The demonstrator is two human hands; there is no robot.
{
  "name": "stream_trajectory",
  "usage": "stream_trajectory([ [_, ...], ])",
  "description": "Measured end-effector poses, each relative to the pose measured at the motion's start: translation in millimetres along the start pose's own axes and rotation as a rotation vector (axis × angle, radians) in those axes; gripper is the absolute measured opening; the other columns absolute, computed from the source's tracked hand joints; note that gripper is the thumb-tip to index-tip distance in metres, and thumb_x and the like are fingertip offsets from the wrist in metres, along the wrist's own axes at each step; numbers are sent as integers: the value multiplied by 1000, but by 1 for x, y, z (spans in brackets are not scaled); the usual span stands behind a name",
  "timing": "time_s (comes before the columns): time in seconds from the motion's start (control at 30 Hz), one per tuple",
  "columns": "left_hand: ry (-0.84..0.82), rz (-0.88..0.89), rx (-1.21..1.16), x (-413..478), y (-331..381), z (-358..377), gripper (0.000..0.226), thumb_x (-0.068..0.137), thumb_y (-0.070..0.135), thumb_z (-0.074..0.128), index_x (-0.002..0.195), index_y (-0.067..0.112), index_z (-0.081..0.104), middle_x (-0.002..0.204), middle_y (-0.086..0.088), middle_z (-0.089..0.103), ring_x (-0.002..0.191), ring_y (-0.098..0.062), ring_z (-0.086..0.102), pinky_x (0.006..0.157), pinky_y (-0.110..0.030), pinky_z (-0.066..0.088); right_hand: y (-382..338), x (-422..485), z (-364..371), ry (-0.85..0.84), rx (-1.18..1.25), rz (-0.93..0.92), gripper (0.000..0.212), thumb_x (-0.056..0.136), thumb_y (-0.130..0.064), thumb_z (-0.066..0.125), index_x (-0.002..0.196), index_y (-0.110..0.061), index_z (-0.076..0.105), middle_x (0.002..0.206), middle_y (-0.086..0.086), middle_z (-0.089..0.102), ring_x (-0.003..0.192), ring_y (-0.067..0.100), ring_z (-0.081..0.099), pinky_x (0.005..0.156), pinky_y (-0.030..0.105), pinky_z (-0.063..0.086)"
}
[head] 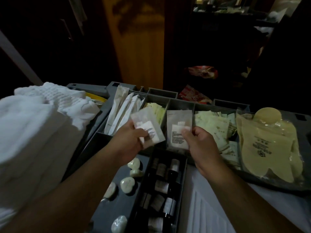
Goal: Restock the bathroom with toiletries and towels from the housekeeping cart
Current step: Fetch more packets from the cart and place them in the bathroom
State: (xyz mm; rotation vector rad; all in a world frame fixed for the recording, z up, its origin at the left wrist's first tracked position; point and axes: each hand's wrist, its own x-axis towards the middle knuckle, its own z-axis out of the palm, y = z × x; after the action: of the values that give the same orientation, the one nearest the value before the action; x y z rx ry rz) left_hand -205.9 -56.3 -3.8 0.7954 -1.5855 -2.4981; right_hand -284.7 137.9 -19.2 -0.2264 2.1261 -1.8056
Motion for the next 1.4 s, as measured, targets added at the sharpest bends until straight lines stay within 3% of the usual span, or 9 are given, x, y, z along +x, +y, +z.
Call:
stream_trajectory([
  [0.07, 3, 19, -31, -7, 0, -7, 41, 93, -13, 50, 127, 8, 58, 113, -16, 73, 103, -28, 72, 75, -35, 60, 1, 1, 10, -8, 17, -15, 11, 87, -30, 71, 96, -25, 71, 93, -3, 77, 90, 18, 73, 87, 51, 58],
  [0.17, 64, 69, -36, -18, -1, -21, 19, 94, -3, 57, 110, 4, 65, 93, -9, 76, 82, -16, 73, 70, -27, 56, 1, -1, 22, -69, 104, -16, 20, 88, -14, 71, 104, -24, 66, 95, -1, 78, 91, 20, 74, 83, 45, 60],
  [0.27, 146, 103, -22, -31, -1, -40, 13, 95, 11, 62, 107, 8, 69, 97, -9, 75, 86, -18, 68, 72, -26, 51, -5, -5, 36, -119, 98, -30, 25, 88, -3, 70, 100, -25, 67, 92, -2, 78, 90, 19, 74, 76, 38, 60],
  [0.37, 214, 141, 28, -51, 3, -60, 14, 99, 18, 59, 106, 11, 69, 88, -5, 75, 69, -13, 69, 56, -21, 51, -10, -14, 58, -158, 62, -29, 18, 75, -22, 78, 92, -23, 73, 92, 0, 78, 89, 22, 74, 83, 48, 61],
  [0.7, 314, 349, 81, -135, 7, -126, 11, 93, 11, 64, 101, 14, 70, 96, -8, 77, 91, -27, 72, 83, -45, 57, -40, -84, 121, -307, 149, -29, 10, 93, -17, 67, 101, -11, 66, 89, 5, 77, 79, 24, 75, 60, 36, 61],
  [0.87, 297, 461, 62, -192, 12, -140, 19, 89, -3, 65, 102, 11, 65, 85, -1, 77, 78, -14, 74, 60, -24, 57, -58, -136, 140, -315, 141, -84, 5, 88, -13, 71, 92, -12, 69, 81, 3, 77, 72, 21, 74, 59, 36, 62],
  [1.07, 251, 573, 137, -256, 1, -140, 19, 88, -1, 67, 102, 11, 66, 88, -4, 77, 83, -21, 75, 69, -33, 61, -67, -199, 151, -273, 191, -140, 11, 89, -5, 67, 94, -14, 70, 85, 3, 78, 79, 21, 76, 62, 33, 61],
  [1.27, 150, 541, 251, -317, -4, -144, 14, 93, 13, 65, 104, 22, 63, 97, 5, 77, 92, -12, 74, 74, -26, 60, -66, -263, 150, -290, 206, -160, 20, 88, -8, 67, 106, -15, 68, 102, 10, 76, 97, 31, 73, 79, 51, 59],
  [1.4, 84, 532, 148, -368, -11, -149, 13, 92, 13, 65, 103, 19, 67, 95, 1, 77, 88, -14, 75, 72, -26, 60, -66, -303, 156, -350, 233, -144, 21, 89, -3, 61, 104, -16, 68, 103, 9, 76, 102, 29, 72, 79, 48, 58],
])
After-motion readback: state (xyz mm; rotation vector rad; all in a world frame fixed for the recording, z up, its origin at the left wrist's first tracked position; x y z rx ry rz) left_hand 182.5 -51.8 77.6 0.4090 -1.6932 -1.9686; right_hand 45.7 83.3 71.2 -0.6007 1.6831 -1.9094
